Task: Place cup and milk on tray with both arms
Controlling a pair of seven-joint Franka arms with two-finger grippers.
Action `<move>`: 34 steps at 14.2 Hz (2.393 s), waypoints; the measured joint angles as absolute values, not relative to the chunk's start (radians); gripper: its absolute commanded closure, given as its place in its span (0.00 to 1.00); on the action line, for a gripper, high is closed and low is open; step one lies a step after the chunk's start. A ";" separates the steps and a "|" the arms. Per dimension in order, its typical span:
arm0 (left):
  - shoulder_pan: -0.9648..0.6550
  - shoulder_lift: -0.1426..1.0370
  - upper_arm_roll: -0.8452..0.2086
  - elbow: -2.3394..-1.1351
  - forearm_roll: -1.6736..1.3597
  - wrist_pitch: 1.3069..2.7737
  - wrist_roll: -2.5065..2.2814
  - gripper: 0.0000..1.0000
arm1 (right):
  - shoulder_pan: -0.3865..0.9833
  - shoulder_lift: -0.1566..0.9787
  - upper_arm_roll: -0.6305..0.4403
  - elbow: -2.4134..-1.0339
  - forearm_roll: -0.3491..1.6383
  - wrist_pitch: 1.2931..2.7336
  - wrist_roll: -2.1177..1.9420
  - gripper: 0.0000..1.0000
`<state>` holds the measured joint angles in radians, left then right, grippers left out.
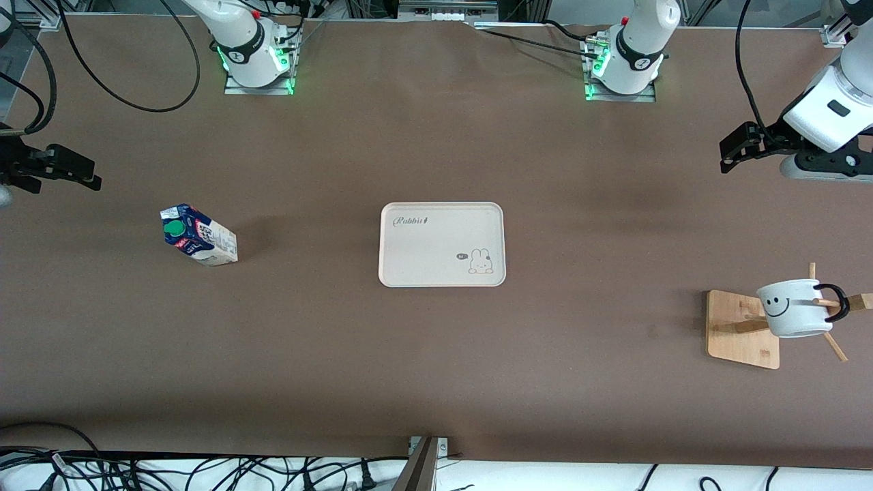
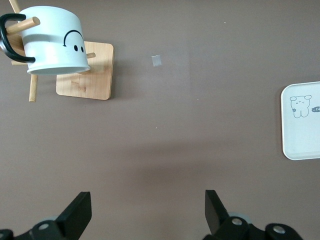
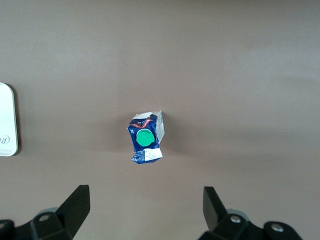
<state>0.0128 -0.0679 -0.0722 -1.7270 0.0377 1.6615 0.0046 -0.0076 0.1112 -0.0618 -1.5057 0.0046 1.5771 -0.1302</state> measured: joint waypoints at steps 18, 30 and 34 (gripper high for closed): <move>0.014 -0.056 -0.087 -1.703 0.038 1.656 0.004 0.00 | -0.007 0.129 -0.061 -1.506 0.005 1.566 -0.131 0.00; 0.020 -0.056 -0.087 -1.703 0.038 1.651 0.004 0.00 | -0.006 0.257 -0.058 -1.509 0.008 1.489 -0.131 0.00; 0.021 -0.056 -0.086 -1.703 0.038 1.650 0.004 0.00 | 0.005 0.339 -0.056 -1.509 0.009 1.539 -0.131 0.00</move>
